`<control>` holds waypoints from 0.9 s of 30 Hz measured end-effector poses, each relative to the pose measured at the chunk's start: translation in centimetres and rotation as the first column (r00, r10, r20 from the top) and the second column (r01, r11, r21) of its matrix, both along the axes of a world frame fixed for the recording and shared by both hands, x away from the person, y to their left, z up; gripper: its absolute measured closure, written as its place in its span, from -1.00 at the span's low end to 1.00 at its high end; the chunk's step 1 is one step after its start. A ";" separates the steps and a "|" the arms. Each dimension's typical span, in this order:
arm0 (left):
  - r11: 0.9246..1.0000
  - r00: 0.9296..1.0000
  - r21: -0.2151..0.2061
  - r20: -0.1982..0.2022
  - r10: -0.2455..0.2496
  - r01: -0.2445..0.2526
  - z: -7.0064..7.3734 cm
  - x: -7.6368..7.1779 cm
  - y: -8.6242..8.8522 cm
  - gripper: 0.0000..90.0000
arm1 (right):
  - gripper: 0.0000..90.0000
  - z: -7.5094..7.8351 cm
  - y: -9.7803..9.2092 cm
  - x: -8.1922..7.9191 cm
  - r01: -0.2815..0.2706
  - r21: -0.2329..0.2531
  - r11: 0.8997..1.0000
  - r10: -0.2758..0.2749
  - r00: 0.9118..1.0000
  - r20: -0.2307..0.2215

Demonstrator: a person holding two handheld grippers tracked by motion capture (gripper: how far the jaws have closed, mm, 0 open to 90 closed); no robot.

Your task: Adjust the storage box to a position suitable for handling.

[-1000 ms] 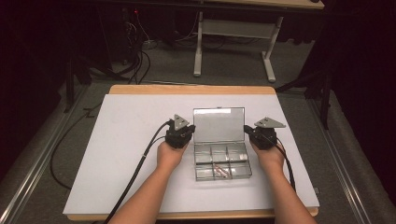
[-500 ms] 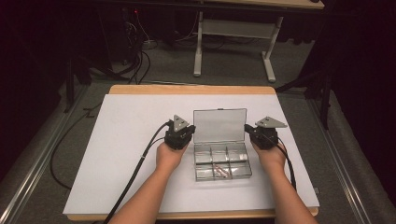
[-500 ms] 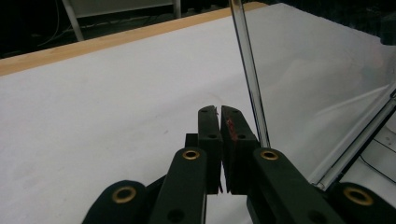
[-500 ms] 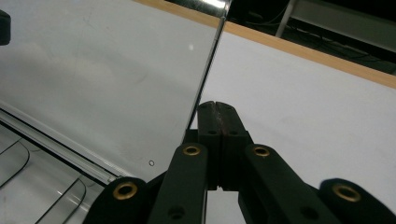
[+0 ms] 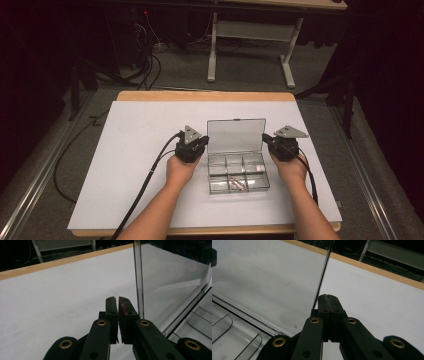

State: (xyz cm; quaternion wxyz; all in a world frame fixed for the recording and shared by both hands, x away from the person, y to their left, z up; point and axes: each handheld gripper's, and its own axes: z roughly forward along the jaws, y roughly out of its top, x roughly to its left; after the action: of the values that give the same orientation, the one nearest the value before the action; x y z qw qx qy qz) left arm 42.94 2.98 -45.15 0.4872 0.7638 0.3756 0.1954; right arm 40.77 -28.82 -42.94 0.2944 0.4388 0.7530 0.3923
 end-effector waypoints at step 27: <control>1.000 1.000 -0.018 0.021 -0.022 0.023 0.1 -1.7 0.6 0.92 | 1.00 0.3 0.0 -1.6 -0.015 -0.011 1.000 0.015 1.000 0.001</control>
State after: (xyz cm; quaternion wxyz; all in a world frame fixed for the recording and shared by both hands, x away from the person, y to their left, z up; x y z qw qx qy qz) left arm 41.22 3.58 -45.04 0.5001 0.7615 0.3635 0.1945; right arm 39.22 -28.78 -42.61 0.2945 0.4314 0.7580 0.3906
